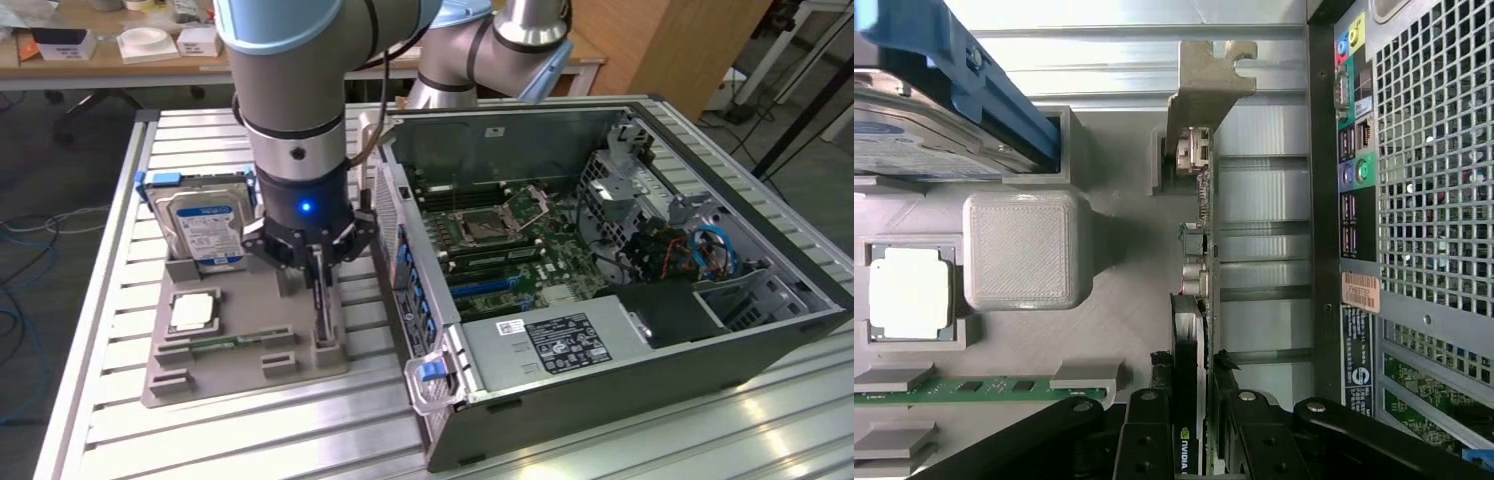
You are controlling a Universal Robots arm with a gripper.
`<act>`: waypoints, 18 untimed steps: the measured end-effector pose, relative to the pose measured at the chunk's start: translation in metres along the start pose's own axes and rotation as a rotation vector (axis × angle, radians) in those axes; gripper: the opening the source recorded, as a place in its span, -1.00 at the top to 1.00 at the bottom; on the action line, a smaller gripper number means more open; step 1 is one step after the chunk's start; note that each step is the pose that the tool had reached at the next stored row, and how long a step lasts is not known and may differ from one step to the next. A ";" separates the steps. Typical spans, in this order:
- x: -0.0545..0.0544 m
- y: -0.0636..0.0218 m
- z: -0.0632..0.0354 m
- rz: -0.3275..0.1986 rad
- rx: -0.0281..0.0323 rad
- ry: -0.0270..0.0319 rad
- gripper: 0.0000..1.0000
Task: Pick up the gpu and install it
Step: 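Pick up the gpu and move the gpu toward the slot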
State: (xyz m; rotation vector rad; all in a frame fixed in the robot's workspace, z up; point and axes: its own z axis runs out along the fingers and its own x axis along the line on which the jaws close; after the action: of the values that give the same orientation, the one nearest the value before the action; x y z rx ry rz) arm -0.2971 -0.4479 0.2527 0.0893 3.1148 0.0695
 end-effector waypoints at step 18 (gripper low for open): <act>0.000 0.0010 -0.0209 0.000 -0.0001 -0.0001 0.48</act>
State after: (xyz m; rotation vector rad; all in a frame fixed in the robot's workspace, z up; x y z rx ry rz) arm -0.2971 -0.4479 0.2736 0.0892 3.1147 0.0696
